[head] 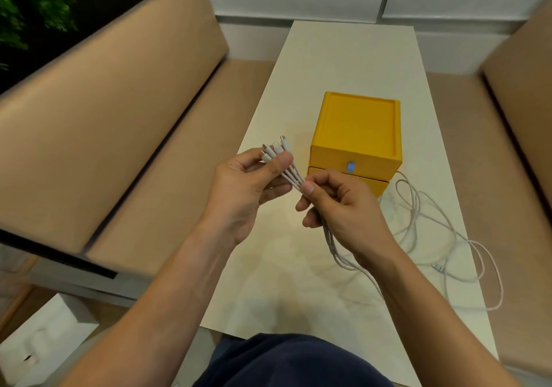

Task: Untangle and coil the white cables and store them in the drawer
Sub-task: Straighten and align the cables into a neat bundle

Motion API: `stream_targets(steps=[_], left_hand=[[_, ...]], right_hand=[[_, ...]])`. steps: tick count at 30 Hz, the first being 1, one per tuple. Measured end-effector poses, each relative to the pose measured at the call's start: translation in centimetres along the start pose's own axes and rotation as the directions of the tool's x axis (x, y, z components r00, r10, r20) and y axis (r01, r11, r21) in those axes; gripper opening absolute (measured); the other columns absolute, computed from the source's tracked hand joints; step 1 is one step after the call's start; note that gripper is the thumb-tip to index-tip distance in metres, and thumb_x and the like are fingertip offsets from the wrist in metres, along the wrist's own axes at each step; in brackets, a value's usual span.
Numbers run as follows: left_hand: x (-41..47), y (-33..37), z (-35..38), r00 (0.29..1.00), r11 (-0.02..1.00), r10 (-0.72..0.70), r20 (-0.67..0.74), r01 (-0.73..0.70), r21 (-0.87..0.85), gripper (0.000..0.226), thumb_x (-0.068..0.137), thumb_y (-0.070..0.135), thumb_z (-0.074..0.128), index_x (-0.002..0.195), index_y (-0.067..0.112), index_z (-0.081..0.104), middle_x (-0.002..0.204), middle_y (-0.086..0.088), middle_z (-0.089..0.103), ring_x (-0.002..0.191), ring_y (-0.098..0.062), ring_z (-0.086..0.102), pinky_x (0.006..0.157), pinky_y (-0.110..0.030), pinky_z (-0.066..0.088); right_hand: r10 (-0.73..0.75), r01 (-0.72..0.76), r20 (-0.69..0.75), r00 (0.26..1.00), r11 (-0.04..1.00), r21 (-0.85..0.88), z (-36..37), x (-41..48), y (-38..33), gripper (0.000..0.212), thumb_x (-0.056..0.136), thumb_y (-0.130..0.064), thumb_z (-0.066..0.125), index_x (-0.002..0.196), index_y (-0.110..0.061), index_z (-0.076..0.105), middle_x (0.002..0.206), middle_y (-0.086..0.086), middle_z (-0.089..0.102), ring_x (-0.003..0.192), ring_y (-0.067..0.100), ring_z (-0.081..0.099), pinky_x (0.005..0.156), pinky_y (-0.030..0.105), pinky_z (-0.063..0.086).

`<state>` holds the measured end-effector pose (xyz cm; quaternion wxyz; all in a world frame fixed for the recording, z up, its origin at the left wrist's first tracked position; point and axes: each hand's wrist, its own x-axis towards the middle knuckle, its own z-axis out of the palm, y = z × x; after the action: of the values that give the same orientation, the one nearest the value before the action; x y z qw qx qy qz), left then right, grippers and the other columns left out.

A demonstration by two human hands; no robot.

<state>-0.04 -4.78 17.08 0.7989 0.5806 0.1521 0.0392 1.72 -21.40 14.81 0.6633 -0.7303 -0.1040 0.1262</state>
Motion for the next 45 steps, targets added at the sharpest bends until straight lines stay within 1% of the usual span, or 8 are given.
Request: stream_targets(steps=[5, 10, 16, 21, 26, 32, 39, 45], left_hand=[[0.4, -0.4, 0.3, 1.000, 0.996, -0.017, -0.019, 0.015, -0.083, 0.019, 0.084, 0.015, 0.076, 0.102, 0.008, 0.073, 0.086, -0.008, 0.077, 0.075, -0.016, 0.073, 0.070, -0.023, 0.059], [0.2, -1.2, 0.4, 0.994, 0.987, -0.072, 0.081, 0.083, -0.137, 0.025, 0.086, 0.002, 0.070, 0.110, 0.009, 0.072, 0.102, -0.008, 0.079, 0.092, -0.013, 0.076, 0.078, -0.018, 0.057], [0.9, -1.5, 0.3, 0.997, 0.988, -0.075, 0.033, 0.079, -0.135, 0.023, 0.092, 0.002, 0.066, 0.115, 0.004, 0.071, 0.101, -0.008, 0.079, 0.089, -0.014, 0.076, 0.076, -0.018, 0.058], [1.3, -1.5, 0.2, 0.991, 0.981, -0.125, 0.055, 0.131, -0.143, 0.022, 0.090, 0.017, 0.069, 0.108, 0.006, 0.074, 0.102, -0.012, 0.079, 0.092, -0.017, 0.077, 0.075, -0.021, 0.060], [1.5, -1.3, 0.0, 0.992, 0.982, -0.108, 0.070, 0.118, -0.150, 0.026, 0.088, 0.014, 0.070, 0.112, 0.003, 0.070, 0.105, -0.014, 0.077, 0.093, -0.020, 0.076, 0.077, -0.024, 0.061], [1.2, -1.1, -0.3, 0.977, 0.973, -0.154, 0.147, 0.176, -0.151, 0.025, 0.101, 0.016, 0.059, 0.120, 0.002, 0.067, 0.119, -0.019, 0.074, 0.104, -0.025, 0.075, 0.084, -0.028, 0.062], [0.7, -0.1, -0.8, 0.972, 0.984, -0.154, 0.180, 0.167, -0.063, 0.033, 0.098, 0.007, 0.062, 0.131, 0.008, 0.061, 0.115, -0.018, 0.075, 0.103, -0.028, 0.076, 0.080, -0.029, 0.063], [0.3, 0.4, -1.0, 0.966, 0.987, -0.160, 0.204, 0.163, 0.002, 0.033, 0.097, 0.007, 0.064, 0.130, 0.009, 0.064, 0.111, -0.020, 0.076, 0.099, -0.031, 0.076, 0.079, -0.030, 0.064]], right_hand=[[-0.018, 0.017, -0.016, 1.000, 0.998, -0.061, 0.0, 0.5, 0.1, 0.008, 0.103, -0.019, 0.061, 0.097, -0.017, 0.067, 0.082, 0.000, 0.075, 0.061, 0.016, 0.067, 0.069, 0.044, 0.059], [-0.058, 0.058, 0.000, 0.998, 0.994, -0.089, -0.2, 0.7, 0.4, 0.008, 0.102, -0.018, 0.062, 0.100, -0.018, 0.070, 0.083, 0.001, 0.075, 0.063, 0.019, 0.070, 0.071, 0.051, 0.061], [0.044, -0.039, 0.065, 0.997, 0.997, -0.063, -0.8, 1.2, 0.1, 0.009, 0.101, -0.014, 0.063, 0.106, -0.014, 0.071, 0.089, 0.004, 0.079, 0.072, 0.024, 0.076, 0.075, 0.044, 0.063], [0.046, -0.036, 0.067, 0.997, 0.988, -0.147, -1.4, 1.4, -0.1, 0.008, 0.100, -0.017, 0.066, 0.098, -0.014, 0.072, 0.085, 0.000, 0.078, 0.063, 0.018, 0.071, 0.067, 0.043, 0.060], [0.057, -0.051, 0.031, 0.998, 0.985, -0.167, -1.0, 1.5, 0.2, 0.013, 0.104, -0.021, 0.059, 0.099, -0.017, 0.071, 0.077, -0.002, 0.075, 0.058, 0.014, 0.062, 0.061, 0.035, 0.052], [0.041, -0.026, 0.051, 0.998, 0.962, -0.272, -1.5, 1.1, 0.4, 0.017, 0.103, -0.025, 0.059, 0.094, -0.023, 0.073, 0.078, -0.008, 0.073, 0.060, 0.011, 0.059, 0.065, 0.039, 0.051], [0.006, 0.043, 0.171, 0.985, 0.958, -0.284, -2.5, 0.5, 0.1, 0.019, 0.104, -0.025, 0.059, 0.100, -0.028, 0.078, 0.070, -0.004, 0.067, 0.063, 0.021, 0.052, 0.063, 0.044, 0.046], [0.054, -0.007, 0.179, 0.982, 0.967, -0.255, -2.7, 0.4, 0.0, 0.020, 0.102, -0.024, 0.061, 0.094, -0.027, 0.079, 0.068, -0.001, 0.066, 0.063, 0.020, 0.050, 0.063, 0.041, 0.042]])
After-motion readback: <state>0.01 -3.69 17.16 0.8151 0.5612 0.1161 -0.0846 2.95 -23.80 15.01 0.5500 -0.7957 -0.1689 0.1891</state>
